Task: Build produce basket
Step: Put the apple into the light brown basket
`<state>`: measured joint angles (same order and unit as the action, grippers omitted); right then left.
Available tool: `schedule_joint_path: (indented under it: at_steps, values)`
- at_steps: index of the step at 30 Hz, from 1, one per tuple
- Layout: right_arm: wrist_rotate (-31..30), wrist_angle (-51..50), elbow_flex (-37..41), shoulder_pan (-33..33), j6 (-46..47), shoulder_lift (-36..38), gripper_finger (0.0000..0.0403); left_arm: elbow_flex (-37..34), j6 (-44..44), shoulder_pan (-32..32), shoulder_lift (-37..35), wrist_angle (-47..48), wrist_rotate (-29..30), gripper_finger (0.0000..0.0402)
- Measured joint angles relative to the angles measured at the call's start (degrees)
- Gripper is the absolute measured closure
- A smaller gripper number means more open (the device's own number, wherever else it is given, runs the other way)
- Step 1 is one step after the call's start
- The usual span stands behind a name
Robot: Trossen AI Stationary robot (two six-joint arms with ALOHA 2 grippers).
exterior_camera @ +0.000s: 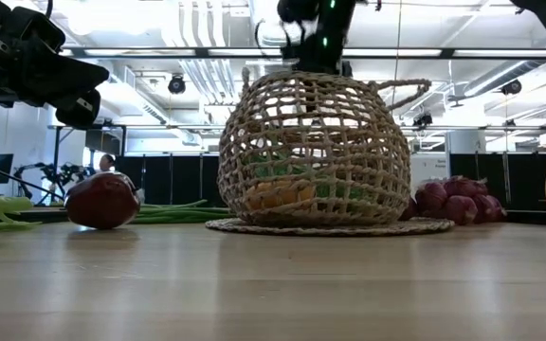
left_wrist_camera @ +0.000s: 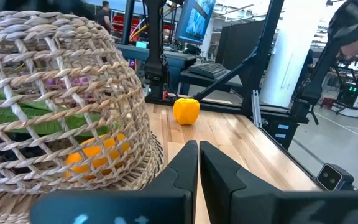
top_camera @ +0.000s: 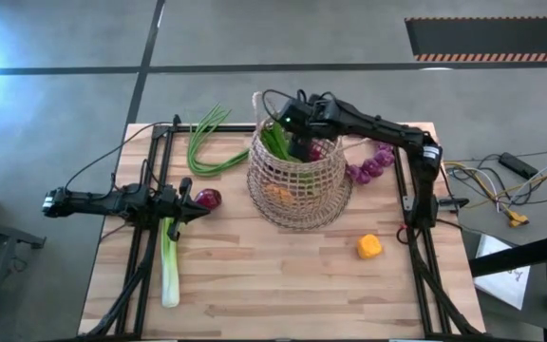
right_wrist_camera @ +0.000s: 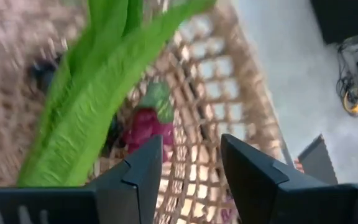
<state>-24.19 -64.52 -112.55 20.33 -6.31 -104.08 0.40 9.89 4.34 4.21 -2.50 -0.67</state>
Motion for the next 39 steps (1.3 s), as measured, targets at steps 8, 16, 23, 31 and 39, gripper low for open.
schedule_joint_path:
  at_steps: [8,16,23,31,39]
  values:
    - [-5.9,0.5,-4.6,-7.2,1.0,5.9,0.0280,0.0,0.0,0.0,0.0,0.0,0.0,0.0402]
    - [-5.9,0.5,2.1,-21.3,7.2,11.7,0.0320,0.0,0.0,0.0,0.0,0.0,0.0,0.0402]
    - [-6.1,2.8,17.6,-35.8,19.8,14.0,0.0349,0.0,-0.2,0.0,0.0,0.0,0.0,0.0402]
    - [-8.7,28.2,42.6,-52.1,36.3,14.0,0.0359,0.0,0.3,0.0,0.0,-3.4,0.0,0.0402]
    - [-17.9,65.6,62.3,-57.8,36.3,12.1,0.0360,0.0,-2.3,0.0,0.7,-23.2,1.2,0.0402]
